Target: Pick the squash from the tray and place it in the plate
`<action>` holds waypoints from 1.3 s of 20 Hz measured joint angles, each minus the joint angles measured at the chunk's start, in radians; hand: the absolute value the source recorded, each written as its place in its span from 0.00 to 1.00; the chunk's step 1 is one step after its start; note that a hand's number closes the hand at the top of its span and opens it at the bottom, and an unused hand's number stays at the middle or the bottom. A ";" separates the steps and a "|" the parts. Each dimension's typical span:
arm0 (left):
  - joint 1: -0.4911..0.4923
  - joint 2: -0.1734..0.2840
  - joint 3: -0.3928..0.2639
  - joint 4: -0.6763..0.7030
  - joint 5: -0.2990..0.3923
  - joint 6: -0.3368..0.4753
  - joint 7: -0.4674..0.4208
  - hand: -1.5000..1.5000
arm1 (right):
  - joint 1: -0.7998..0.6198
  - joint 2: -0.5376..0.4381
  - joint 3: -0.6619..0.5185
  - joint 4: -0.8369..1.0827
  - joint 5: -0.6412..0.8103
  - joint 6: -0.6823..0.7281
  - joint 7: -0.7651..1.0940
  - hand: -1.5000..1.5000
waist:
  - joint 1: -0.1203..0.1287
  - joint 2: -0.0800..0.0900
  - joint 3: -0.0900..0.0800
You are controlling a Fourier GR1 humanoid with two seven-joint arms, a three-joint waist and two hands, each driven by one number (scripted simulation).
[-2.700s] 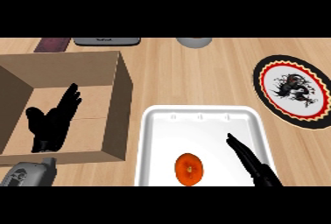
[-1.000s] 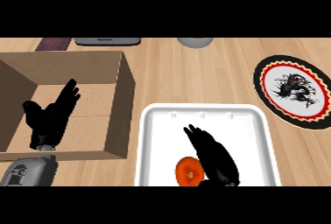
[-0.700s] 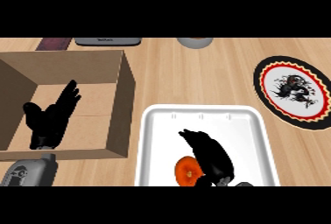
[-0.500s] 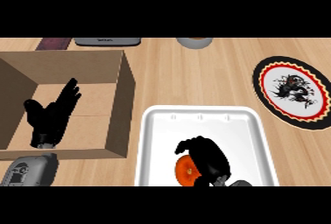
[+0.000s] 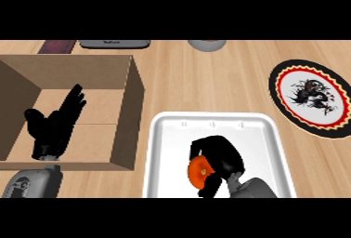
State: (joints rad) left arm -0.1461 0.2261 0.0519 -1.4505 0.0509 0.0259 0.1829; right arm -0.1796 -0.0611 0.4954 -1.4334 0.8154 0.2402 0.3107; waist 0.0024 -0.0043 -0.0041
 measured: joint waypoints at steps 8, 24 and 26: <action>-0.010 -0.012 -0.001 0.026 -0.012 -0.001 -0.011 0.50 | -0.241 -0.031 -0.187 0.218 0.030 -0.103 -0.070 1.00 | 0.004 0.005 0.004; -0.005 0.003 0.023 0.017 -0.009 -0.017 -0.004 0.50 | -0.279 -0.126 -0.425 -0.004 0.215 -0.511 0.083 1.00 | -0.007 0.002 0.004; -0.002 -0.007 0.021 0.027 -0.013 -0.015 -0.020 0.50 | -0.274 -0.141 -0.473 -0.004 0.180 -0.516 0.075 1.00 | -0.006 0.003 0.004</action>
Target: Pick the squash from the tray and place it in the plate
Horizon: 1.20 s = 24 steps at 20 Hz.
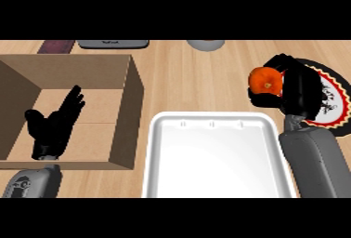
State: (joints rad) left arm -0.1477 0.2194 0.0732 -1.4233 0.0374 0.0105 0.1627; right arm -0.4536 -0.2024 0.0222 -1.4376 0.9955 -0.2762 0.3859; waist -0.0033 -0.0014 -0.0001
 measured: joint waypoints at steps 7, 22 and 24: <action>-0.022 0.004 0.012 0.009 0.000 -0.009 0.014 0.50 | -0.014 -0.103 -0.190 0.161 -0.145 -0.054 -0.140 1.00 | 0.006 0.002 0.001; -0.039 -0.021 0.001 0.019 -0.017 -0.007 0.001 0.50 | -0.140 -0.320 -0.379 0.751 -0.310 0.069 -0.456 0.00 | 0.022 0.008 0.002; -0.043 -0.026 -0.004 0.009 -0.021 -0.005 0.013 0.50 | -0.163 -0.335 -0.385 0.833 -0.319 0.088 -0.519 0.00 | 0.026 0.009 0.003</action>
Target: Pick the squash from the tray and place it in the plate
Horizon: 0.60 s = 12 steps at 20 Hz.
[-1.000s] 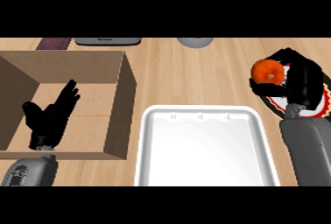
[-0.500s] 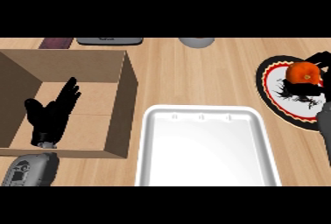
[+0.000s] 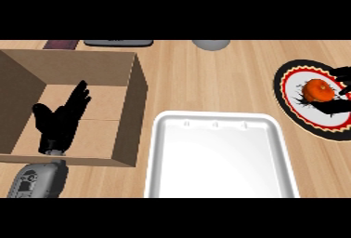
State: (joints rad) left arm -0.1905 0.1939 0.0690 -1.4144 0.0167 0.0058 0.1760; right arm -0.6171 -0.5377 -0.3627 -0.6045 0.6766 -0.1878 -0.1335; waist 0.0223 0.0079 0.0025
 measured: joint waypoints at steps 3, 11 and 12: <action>0.003 -0.002 0.004 0.015 -0.001 -0.005 -0.017 0.50 | -0.025 -0.028 -0.025 0.084 -0.027 0.004 -0.115 0.00 | 0.000 0.001 0.000; 0.005 0.013 0.022 0.014 0.007 -0.013 -0.003 0.50 | -0.060 -0.002 -0.116 0.038 -0.182 0.035 -0.394 0.00 | -0.014 -0.007 -0.001; 0.011 0.014 0.024 0.010 0.008 -0.015 -0.003 0.50 | -0.066 0.001 -0.126 0.019 -0.208 0.063 -0.401 0.00 | -0.017 -0.008 -0.001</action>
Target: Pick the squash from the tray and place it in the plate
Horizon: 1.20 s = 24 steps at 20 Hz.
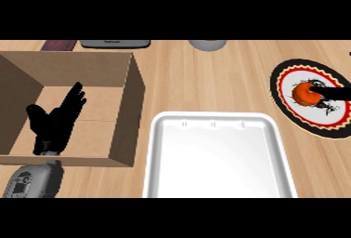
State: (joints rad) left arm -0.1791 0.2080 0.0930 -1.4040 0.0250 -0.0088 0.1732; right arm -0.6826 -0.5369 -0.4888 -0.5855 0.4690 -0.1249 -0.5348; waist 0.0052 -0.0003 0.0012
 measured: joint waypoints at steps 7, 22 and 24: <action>-0.003 0.006 0.014 0.013 0.002 -0.002 -0.001 0.50 | 0.000 -0.004 -0.090 -0.041 -0.181 0.206 0.113 0.00 | -0.014 -0.004 -0.002; 0.000 -0.009 0.014 0.011 -0.012 -0.015 -0.013 0.50 | 0.093 -0.160 -0.133 0.105 -0.346 0.443 0.008 0.00 | 0.003 0.003 0.000; -0.006 -0.027 -0.002 -0.001 -0.025 0.000 -0.002 0.50 | 0.083 -0.184 -0.130 0.146 -0.343 0.442 -0.020 0.00 | 0.006 0.004 0.001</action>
State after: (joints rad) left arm -0.1850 0.1807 0.0911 -1.4048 -0.0004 -0.0084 0.1708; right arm -0.5996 -0.7212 -0.6187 -0.4390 0.1260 0.3167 -0.5545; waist 0.0115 0.0036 0.0018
